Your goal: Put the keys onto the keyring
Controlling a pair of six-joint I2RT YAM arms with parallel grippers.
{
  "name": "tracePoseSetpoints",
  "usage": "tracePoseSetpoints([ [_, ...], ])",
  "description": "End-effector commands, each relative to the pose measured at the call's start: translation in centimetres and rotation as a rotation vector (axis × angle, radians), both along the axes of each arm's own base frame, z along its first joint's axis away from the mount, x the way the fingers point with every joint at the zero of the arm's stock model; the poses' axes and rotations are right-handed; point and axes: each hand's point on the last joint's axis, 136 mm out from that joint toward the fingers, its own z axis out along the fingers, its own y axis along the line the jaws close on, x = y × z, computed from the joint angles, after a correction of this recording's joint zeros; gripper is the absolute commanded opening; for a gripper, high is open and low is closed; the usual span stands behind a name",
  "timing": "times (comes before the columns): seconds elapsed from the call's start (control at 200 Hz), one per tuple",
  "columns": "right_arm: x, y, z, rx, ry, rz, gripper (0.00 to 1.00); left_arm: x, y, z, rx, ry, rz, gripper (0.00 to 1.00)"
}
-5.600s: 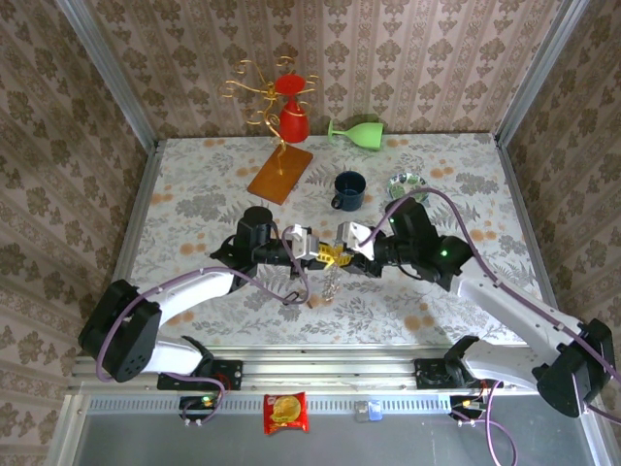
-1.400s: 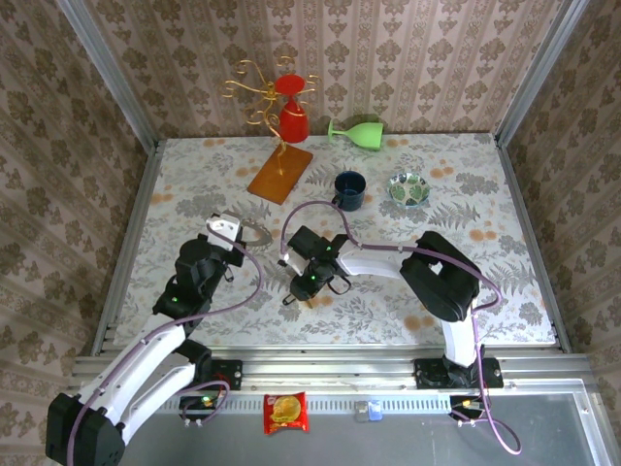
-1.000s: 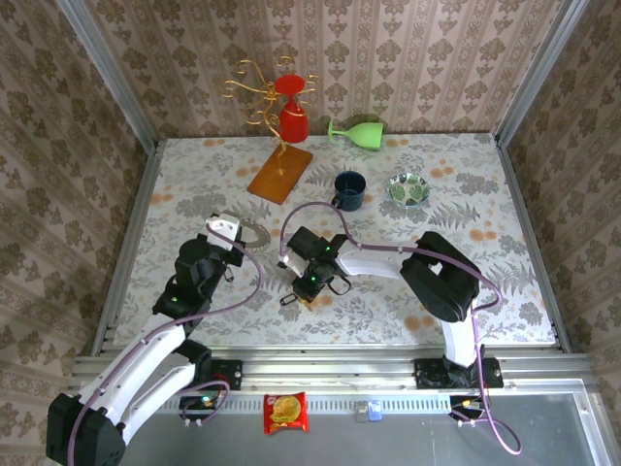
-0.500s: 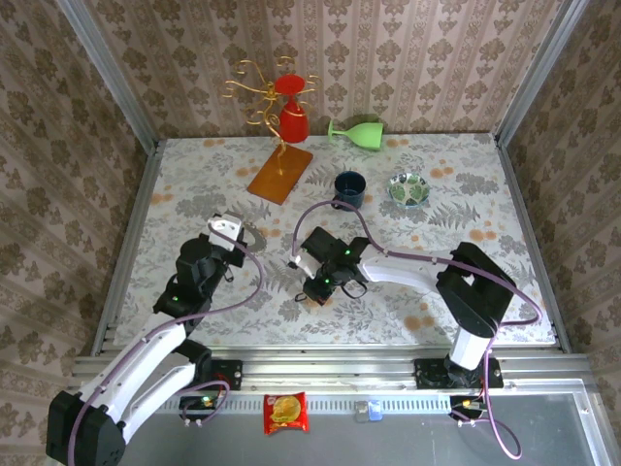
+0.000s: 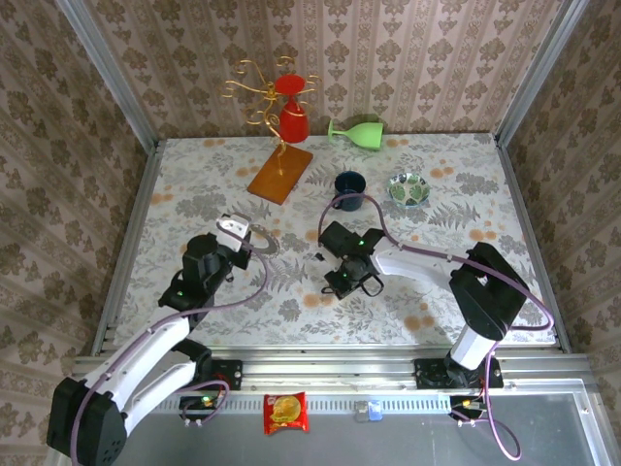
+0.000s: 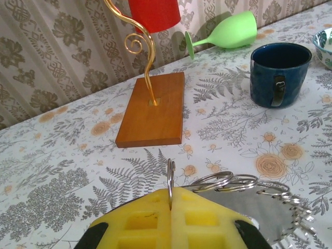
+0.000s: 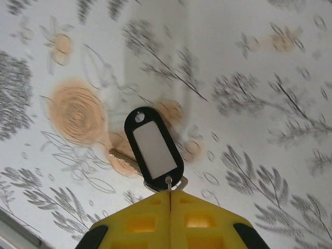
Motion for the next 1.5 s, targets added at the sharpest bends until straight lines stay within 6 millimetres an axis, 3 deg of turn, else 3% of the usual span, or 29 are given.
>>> tracePoseSetpoints([
  [0.0,-1.2,-2.3,-0.3,-0.05,0.069,-0.105,0.0,0.7,-0.8,3.3,-0.037,-0.093,-0.028,0.0],
  [0.215,0.2,-2.1,-1.3,-0.021,0.104,-0.202,0.0,0.9,-0.8,3.3,-0.027,-0.092,-0.028,0.0],
  [0.545,1.9,-2.0,-2.4,-0.041,0.101,-0.218,0.0,0.8,-0.8,2.9,-0.011,-0.084,-0.028,0.0],
  [0.715,1.9,-1.7,-2.5,-0.031,0.115,-0.217,0.0,0.9,-0.7,2.8,-0.009,-0.082,-0.027,0.0],
  [0.88,1.8,-1.7,-2.8,-0.037,0.12,-0.218,0.08,0.8,-0.8,2.8,-0.011,-0.081,-0.028,0.0],
  [1.245,1.9,-1.6,-2.8,-0.034,0.123,-0.215,0.14,0.8,-0.7,2.9,-0.011,-0.084,-0.027,0.0],
  [1.495,1.9,-1.5,-2.7,-0.029,0.123,-0.215,0.13,0.8,-0.7,3.0,-0.011,-0.086,-0.028,0.0],
])
